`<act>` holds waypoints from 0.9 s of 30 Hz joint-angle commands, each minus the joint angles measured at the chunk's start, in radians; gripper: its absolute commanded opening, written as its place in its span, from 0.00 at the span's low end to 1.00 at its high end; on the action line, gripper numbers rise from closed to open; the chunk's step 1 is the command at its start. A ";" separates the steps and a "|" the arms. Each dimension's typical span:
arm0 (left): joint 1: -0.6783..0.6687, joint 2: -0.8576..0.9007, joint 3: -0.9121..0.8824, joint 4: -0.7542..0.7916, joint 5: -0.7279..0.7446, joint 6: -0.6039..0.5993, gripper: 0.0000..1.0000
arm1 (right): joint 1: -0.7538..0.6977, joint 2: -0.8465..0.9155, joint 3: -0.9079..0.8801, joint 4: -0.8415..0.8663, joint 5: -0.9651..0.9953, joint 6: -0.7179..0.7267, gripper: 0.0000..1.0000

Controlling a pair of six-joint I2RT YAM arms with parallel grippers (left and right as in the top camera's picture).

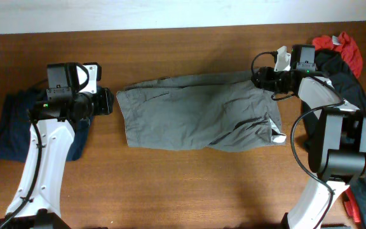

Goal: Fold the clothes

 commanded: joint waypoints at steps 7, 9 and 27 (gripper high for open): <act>0.000 -0.013 0.014 0.002 -0.007 0.019 0.47 | 0.019 0.009 0.005 -0.002 0.049 -0.004 0.45; 0.001 -0.013 0.014 0.002 -0.007 0.019 0.47 | 0.028 0.009 0.004 -0.002 0.049 -0.004 0.45; 0.001 -0.013 0.014 -0.002 -0.007 0.019 0.46 | 0.038 -0.126 0.020 -0.035 -0.008 -0.005 0.04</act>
